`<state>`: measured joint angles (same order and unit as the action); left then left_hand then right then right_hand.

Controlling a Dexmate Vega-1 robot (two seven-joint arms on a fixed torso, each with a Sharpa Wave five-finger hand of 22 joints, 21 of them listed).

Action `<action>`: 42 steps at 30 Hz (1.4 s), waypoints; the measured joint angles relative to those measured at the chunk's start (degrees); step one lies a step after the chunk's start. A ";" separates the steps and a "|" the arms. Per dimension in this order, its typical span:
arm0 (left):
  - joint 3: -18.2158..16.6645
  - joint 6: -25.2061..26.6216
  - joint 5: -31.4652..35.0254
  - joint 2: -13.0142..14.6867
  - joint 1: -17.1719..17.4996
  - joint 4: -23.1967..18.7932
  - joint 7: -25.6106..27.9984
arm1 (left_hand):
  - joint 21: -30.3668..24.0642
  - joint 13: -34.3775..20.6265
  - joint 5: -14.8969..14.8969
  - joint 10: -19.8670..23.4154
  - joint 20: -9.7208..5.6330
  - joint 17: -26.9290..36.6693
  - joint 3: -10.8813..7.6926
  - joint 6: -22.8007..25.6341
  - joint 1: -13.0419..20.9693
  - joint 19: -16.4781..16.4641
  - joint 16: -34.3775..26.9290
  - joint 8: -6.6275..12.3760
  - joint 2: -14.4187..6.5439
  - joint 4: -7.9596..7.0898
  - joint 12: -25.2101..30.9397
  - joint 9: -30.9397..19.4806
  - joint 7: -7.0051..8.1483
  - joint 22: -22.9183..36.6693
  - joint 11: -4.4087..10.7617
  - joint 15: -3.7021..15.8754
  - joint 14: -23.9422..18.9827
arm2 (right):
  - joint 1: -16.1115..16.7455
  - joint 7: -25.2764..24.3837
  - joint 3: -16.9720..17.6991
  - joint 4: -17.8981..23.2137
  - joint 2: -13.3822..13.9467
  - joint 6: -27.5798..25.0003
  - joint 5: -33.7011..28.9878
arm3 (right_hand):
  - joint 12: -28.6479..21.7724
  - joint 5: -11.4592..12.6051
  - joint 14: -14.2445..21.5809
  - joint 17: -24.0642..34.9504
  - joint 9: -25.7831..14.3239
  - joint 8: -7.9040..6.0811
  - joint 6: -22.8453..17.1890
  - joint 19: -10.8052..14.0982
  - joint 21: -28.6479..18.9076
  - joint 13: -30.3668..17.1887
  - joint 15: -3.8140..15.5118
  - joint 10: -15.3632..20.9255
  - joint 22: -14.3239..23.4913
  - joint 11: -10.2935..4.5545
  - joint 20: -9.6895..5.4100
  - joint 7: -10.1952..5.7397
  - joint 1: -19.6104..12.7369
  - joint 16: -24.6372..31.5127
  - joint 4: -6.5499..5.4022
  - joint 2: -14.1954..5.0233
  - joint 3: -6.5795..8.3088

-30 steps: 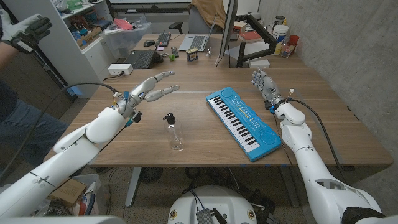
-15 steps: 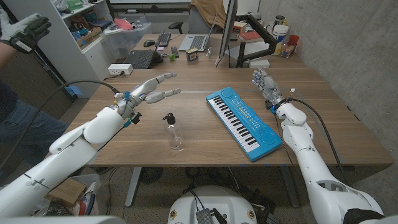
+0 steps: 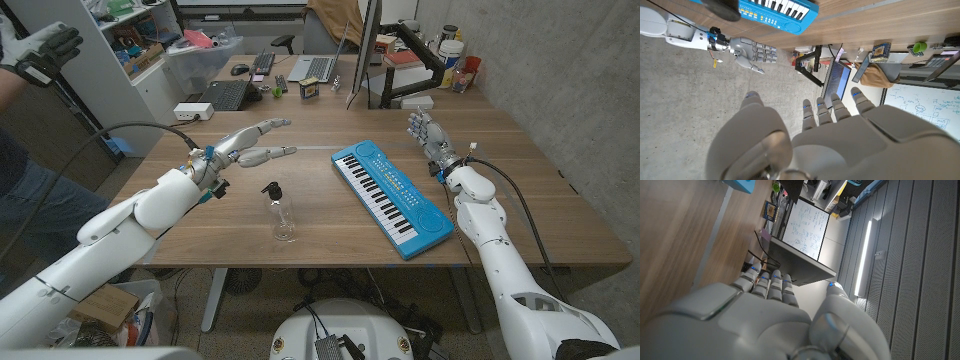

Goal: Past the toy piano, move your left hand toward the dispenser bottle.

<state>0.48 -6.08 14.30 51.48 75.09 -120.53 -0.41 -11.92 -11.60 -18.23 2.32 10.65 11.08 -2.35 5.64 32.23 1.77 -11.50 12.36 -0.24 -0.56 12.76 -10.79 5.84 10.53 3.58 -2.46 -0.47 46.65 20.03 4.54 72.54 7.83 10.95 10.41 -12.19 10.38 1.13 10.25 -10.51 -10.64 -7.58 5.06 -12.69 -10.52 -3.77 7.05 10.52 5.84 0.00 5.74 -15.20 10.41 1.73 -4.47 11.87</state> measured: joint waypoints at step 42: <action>-2.25 1.97 6.41 1.29 2.65 -6.49 -3.77 | 0.00 0.01 0.00 -0.53 0.00 -0.01 0.25 0.00 0.30 0.00 0.00 -0.41 -0.30 0.24 -0.27 0.00 0.00 0.00 0.09 0.00 0.00 | -2.41 1.33 0.50 -3.71 0.33 1.52 0.37 | 0.00 0.00 0.00 0.00 0.00 0.00 0.00 0.00 0.20 0.00 0.00 0.31 0.00 0.31 0.00 0.00 0.00 0.00 0.00 0.00 0.01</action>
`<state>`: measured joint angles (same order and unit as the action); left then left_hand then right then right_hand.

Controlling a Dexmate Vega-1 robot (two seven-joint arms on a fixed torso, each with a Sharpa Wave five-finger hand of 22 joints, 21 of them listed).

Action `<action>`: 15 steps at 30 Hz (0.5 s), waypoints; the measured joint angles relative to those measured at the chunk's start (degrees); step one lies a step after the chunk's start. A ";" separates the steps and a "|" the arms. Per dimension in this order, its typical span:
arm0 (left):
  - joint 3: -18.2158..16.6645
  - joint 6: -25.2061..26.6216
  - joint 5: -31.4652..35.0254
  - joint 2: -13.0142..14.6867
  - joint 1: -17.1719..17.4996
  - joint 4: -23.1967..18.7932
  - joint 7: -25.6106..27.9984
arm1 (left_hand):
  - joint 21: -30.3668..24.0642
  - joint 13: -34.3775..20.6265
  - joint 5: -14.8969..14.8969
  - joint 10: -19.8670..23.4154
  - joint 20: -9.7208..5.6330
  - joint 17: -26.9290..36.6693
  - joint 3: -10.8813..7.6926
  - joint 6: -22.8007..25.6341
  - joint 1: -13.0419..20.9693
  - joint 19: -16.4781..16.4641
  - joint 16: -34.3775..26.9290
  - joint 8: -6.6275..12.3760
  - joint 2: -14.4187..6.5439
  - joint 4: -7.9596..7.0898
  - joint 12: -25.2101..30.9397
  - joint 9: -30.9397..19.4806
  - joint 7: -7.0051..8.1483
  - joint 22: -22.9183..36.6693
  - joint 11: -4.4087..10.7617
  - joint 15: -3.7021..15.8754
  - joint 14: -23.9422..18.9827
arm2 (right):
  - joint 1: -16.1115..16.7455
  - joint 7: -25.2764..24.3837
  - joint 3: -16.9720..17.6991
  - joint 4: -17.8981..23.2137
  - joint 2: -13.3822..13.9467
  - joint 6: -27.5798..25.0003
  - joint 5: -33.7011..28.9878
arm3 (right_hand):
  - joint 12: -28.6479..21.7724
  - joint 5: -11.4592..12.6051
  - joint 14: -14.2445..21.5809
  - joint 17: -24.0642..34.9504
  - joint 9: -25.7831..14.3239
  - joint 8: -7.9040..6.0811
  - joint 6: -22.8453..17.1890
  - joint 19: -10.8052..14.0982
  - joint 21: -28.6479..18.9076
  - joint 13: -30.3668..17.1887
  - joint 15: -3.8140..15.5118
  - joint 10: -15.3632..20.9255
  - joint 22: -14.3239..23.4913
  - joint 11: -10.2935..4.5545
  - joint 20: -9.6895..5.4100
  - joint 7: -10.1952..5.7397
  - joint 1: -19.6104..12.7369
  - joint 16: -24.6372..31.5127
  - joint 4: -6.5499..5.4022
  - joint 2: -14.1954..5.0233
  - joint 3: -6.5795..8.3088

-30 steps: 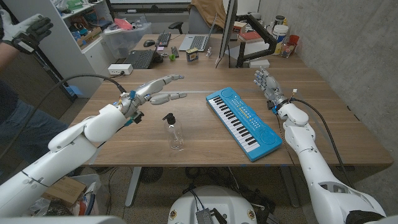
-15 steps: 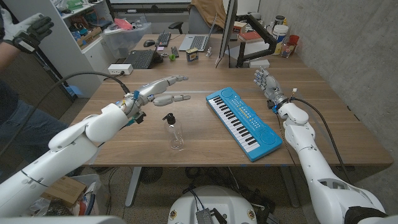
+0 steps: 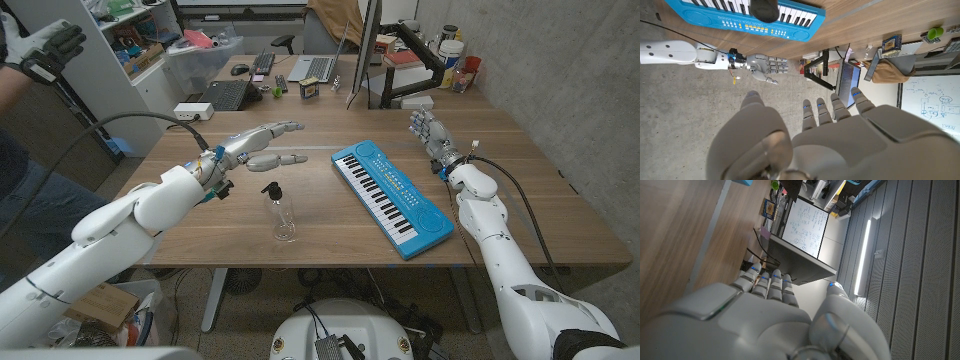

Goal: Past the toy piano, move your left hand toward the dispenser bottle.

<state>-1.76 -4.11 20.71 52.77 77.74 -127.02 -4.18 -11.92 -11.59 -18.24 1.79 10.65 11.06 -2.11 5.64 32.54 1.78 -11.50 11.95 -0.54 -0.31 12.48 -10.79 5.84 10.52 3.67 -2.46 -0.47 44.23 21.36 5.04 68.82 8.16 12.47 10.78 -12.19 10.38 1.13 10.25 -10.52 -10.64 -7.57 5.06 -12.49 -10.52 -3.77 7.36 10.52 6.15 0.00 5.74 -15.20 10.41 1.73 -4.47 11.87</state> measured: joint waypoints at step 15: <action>-2.27 0.18 3.00 -0.08 2.44 -2.37 -2.84 | 0.00 0.00 0.00 0.00 0.00 0.00 0.00 0.00 0.00 0.00 0.00 0.00 0.00 0.00 0.00 -0.29 0.00 0.00 0.00 0.00 0.00 | -0.48 0.19 -0.28 -0.35 -0.24 0.43 -0.09 | 0.00 0.00 0.13 0.00 0.00 0.00 0.00 0.00 -0.01 0.00 -0.12 0.00 0.00 0.00 0.00 0.00 0.00 0.00 0.00 0.00 0.00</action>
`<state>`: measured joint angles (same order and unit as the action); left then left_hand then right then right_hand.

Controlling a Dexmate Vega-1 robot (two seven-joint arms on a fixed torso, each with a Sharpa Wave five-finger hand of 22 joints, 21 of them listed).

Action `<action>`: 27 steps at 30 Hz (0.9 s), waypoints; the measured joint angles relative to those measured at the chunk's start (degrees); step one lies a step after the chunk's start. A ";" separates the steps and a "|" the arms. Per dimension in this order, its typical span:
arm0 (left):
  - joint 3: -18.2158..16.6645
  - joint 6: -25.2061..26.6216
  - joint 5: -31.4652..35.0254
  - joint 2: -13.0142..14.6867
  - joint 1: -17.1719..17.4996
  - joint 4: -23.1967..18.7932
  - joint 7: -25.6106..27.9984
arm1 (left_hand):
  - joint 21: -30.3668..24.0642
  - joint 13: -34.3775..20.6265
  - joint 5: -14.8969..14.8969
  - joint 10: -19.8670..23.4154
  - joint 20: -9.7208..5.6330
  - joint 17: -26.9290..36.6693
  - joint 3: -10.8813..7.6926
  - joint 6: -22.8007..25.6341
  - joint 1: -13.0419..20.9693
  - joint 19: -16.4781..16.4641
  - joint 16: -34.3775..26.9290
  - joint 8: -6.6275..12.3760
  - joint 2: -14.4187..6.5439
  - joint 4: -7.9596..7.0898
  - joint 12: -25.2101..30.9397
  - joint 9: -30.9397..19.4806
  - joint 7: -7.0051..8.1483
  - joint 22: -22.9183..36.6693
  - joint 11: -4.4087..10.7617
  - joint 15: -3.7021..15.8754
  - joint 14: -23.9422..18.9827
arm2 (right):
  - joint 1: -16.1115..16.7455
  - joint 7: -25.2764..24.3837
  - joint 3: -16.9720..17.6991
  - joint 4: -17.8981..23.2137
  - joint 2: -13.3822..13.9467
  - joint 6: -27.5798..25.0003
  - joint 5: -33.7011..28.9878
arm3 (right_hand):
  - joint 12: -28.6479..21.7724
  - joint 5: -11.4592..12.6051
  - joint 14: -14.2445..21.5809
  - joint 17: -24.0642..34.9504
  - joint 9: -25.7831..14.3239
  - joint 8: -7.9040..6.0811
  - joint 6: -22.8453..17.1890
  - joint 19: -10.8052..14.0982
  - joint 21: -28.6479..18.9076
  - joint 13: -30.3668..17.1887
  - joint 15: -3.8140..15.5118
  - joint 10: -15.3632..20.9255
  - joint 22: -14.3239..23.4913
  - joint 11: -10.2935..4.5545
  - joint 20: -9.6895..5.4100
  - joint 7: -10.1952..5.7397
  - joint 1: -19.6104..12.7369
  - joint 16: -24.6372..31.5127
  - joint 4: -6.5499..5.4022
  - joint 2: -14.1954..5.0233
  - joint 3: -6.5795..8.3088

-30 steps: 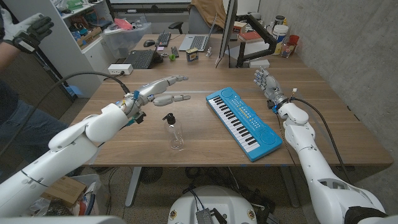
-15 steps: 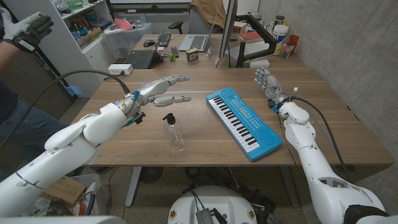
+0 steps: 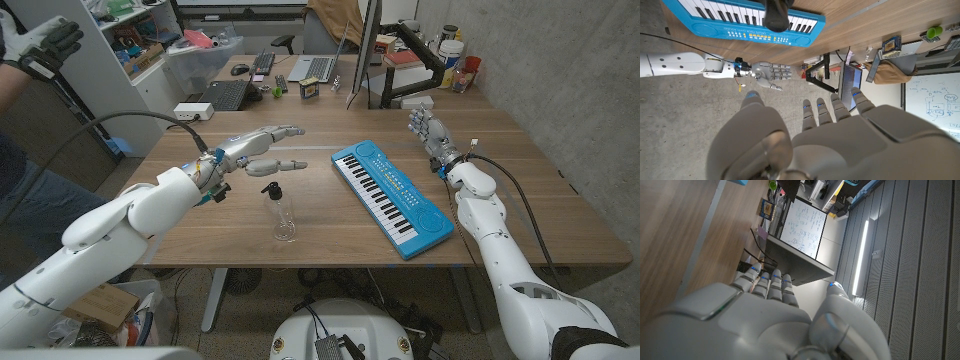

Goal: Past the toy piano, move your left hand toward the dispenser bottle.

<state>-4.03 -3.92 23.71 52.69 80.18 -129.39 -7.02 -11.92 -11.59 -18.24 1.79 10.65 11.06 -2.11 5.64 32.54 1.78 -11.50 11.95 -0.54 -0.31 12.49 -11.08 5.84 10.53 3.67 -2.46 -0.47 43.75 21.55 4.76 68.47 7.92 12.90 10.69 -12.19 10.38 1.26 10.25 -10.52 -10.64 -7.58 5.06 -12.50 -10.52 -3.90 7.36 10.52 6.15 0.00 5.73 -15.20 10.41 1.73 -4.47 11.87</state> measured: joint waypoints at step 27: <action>-2.49 -2.71 2.73 0.10 1.94 -2.74 -5.68 | 0.00 0.00 0.00 -0.30 0.00 0.00 0.00 0.00 0.68 0.00 0.33 0.00 -0.23 -0.01 0.00 0.02 0.00 0.00 -0.30 1.75 0.32 | 0.85 0.10 -0.09 2.17 0.61 -0.95 -0.08 | 0.00 0.00 0.40 0.00 0.00 0.00 0.00 0.23 0.22 0.00 0.22 0.00 0.00 0.00 0.23 0.00 0.00 0.00 0.00 0.00 0.00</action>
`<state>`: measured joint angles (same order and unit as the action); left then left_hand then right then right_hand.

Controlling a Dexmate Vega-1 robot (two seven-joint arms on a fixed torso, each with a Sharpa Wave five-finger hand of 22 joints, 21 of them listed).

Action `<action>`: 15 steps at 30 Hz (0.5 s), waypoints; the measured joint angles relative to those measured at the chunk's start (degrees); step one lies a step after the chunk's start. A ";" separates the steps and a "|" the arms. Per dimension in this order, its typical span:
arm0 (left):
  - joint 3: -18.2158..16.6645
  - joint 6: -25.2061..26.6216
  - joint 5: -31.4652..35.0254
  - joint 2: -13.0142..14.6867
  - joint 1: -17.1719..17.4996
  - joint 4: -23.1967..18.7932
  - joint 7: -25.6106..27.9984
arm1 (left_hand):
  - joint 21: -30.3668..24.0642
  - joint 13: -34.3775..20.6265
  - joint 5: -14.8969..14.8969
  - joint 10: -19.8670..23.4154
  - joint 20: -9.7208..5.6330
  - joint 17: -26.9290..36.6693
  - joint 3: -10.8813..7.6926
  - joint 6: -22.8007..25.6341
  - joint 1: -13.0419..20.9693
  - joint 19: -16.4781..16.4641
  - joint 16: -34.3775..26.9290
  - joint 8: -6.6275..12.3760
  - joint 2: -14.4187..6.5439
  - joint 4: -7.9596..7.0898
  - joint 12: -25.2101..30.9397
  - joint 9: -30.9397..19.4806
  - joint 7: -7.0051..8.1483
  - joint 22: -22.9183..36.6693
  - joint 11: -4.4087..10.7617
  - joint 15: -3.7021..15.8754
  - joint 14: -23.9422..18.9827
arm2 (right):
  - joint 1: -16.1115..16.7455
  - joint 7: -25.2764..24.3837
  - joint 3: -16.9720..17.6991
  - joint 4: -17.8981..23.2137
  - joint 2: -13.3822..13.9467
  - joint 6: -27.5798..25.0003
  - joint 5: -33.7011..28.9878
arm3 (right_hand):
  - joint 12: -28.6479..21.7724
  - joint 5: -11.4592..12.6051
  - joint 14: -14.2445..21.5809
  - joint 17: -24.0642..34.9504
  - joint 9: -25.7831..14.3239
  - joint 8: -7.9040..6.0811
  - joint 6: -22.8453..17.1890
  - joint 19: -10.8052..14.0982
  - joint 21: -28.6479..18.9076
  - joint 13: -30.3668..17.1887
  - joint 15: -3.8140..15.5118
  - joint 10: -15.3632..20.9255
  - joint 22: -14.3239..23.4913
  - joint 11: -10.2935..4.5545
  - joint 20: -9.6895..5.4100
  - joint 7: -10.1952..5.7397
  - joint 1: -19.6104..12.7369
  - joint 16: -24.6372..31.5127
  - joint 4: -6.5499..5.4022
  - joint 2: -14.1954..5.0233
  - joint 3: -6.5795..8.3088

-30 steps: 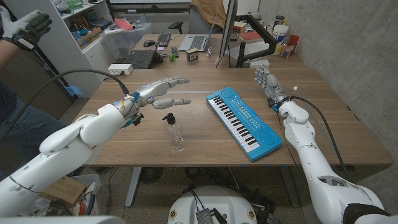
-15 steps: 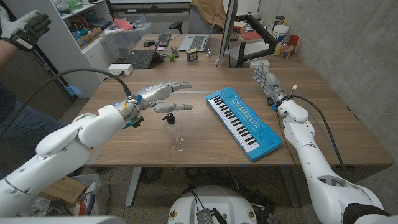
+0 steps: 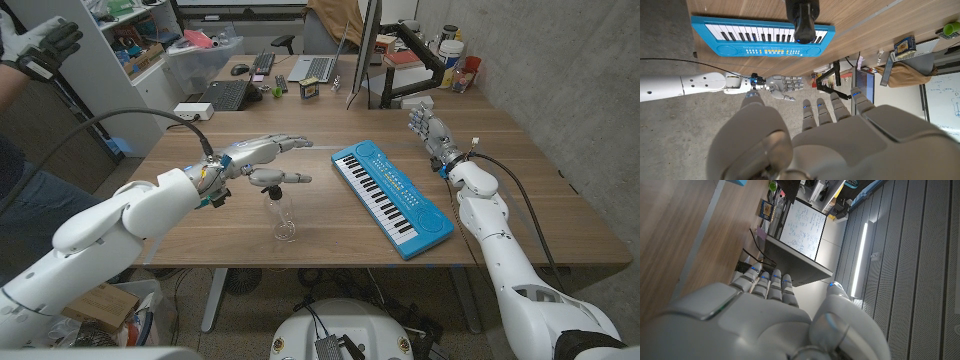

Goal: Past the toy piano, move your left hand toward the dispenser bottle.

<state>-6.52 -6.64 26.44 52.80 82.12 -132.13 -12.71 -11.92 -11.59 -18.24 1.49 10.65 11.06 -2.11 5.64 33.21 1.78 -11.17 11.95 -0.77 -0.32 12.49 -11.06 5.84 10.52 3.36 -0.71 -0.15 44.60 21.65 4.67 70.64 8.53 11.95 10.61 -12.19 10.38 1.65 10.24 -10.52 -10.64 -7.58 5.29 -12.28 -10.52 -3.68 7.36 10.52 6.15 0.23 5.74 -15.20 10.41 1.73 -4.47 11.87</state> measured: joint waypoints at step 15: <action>-1.48 -1.99 0.40 0.37 0.45 -1.00 -4.24 | 0.00 0.00 0.00 0.54 0.00 0.00 0.18 1.87 0.53 0.00 0.00 0.40 -0.07 0.18 0.00 0.00 0.42 0.00 0.52 0.33 0.33 | 0.06 -0.15 0.05 0.20 0.12 -0.22 0.02 | 0.00 0.00 0.00 0.00 0.00 0.00 0.00 0.09 0.00 0.00 0.00 0.00 0.00 0.00 0.09 0.00 0.00 0.00 0.25 0.00 -0.25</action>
<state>-8.00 -8.63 26.83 53.17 82.57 -133.13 -16.94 -11.92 -11.59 -18.24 2.03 10.65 11.05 -1.93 7.51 33.75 1.78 -11.17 12.36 -0.84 -0.13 12.49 -11.06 6.27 10.53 3.89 -0.37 0.18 44.66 21.49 4.72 70.84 8.65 11.73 10.64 -12.19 10.38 1.65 10.24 -10.52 -10.64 -7.57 5.37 -12.29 -10.52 -3.68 7.36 10.52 6.15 0.32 5.74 -15.20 10.41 1.97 -4.47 11.63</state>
